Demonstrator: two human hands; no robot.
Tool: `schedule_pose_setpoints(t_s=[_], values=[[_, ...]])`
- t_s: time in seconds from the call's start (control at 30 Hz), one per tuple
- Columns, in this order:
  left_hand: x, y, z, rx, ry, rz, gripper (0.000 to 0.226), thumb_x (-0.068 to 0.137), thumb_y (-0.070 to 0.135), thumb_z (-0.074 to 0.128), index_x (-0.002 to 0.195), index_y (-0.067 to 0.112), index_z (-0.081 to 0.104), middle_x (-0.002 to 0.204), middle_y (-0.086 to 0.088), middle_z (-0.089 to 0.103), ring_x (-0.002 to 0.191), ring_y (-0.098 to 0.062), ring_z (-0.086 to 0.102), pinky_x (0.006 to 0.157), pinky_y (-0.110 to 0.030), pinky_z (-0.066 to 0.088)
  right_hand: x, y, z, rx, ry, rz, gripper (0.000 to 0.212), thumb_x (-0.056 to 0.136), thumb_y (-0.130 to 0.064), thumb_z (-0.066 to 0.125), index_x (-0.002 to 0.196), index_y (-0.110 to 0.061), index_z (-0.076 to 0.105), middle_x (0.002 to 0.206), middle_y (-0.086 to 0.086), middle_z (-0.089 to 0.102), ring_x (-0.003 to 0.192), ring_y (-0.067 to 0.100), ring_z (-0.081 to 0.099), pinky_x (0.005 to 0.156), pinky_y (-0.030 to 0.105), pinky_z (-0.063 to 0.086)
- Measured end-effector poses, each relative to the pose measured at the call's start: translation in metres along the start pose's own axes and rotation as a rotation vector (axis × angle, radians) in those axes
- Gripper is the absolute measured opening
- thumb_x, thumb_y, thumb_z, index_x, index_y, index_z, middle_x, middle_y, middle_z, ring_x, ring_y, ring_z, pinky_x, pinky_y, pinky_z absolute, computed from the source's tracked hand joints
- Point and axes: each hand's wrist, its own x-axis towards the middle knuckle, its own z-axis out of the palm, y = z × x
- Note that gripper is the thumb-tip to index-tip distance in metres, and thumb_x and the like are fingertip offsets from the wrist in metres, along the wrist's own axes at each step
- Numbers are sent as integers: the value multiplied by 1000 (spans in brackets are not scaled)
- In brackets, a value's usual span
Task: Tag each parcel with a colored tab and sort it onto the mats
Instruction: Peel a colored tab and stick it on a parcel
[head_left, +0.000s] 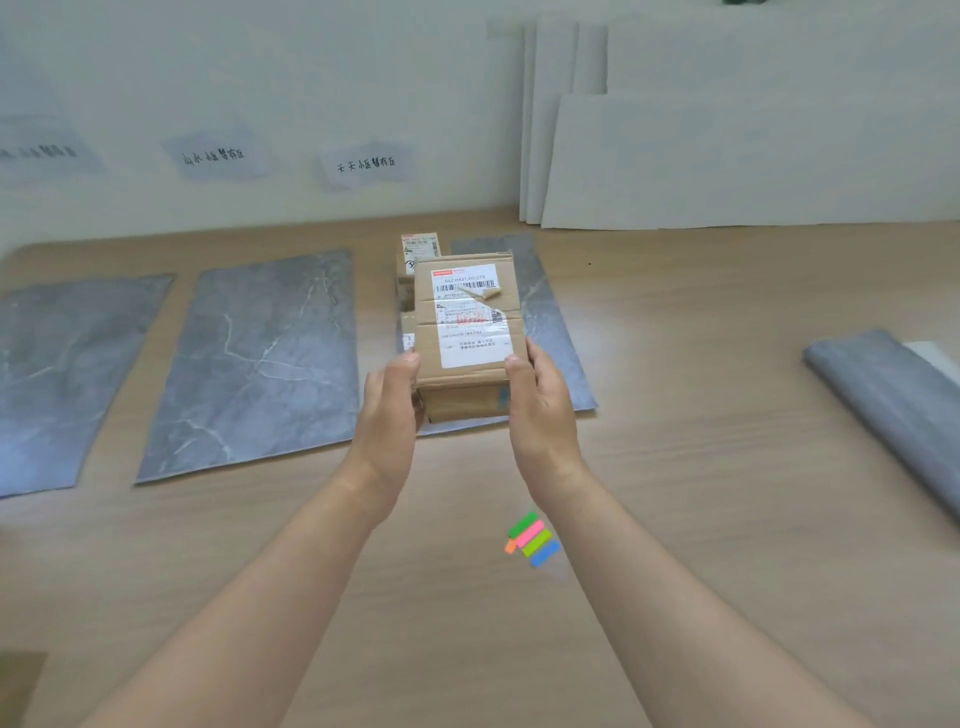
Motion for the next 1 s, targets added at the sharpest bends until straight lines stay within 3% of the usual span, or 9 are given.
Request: schedule_pose_setpoints(t_s=[0.07,0.13,0.27,0.37,0.5,0.6,0.73,0.9,1.0], values=[[35,-2,19,17,-5,-7,38,105,36,33,120,27,66,116,14,70,94,5,66,80,-15,51,39,8,-5,-29,28,1,35,98,-44,47,129,-39,62,132,-5,56,121,-13,47,110,32,42],[67,-2,38,55,-43,0,41,106,31,29,105,32,70,98,23,73,85,9,65,80,-15,51,77,16,-12,-58,71,17,37,102,-37,48,139,-34,56,132,-3,43,106,-31,35,105,22,35],[129,-2,67,64,-36,-15,43,106,31,29,90,36,69,82,33,70,76,16,63,65,-2,43,148,33,-19,-72,99,76,37,104,-35,47,141,-32,54,127,-1,37,93,-34,34,89,9,34],[172,-7,79,65,-33,-54,42,106,32,28,93,35,69,81,35,70,77,19,62,60,3,39,193,47,-16,-110,80,107,40,104,-38,46,144,-34,51,129,-1,37,92,-33,36,81,7,34],[221,-15,89,45,-23,-104,41,105,33,29,98,31,69,78,33,70,73,17,62,56,1,40,241,63,-9,-130,57,145,51,102,-44,44,152,-35,44,133,-3,37,94,-28,39,92,22,33],[254,-22,95,18,-17,-150,43,106,32,30,88,31,70,75,29,72,83,7,65,65,-7,45,271,73,-5,-128,32,203,53,103,-45,41,154,-34,40,140,-3,37,99,-13,45,96,25,29],[290,-34,105,-15,-28,-219,41,106,37,29,84,37,64,69,35,67,89,-1,57,74,-17,38,305,91,-1,-91,70,252,55,103,-45,40,156,-33,38,146,-3,36,118,6,43,101,29,30],[322,-47,107,-33,-17,-279,35,106,41,28,87,39,57,58,38,61,80,-3,49,74,-19,38,332,111,16,-56,89,264,70,83,-61,40,149,-36,46,145,-6,48,127,8,49,114,42,38],[339,-54,107,-57,11,-279,34,105,39,30,87,36,59,62,34,65,83,-4,53,73,-20,39,347,120,23,-5,107,271,69,85,-57,40,151,-35,45,148,-8,47,131,6,45,116,40,36]])
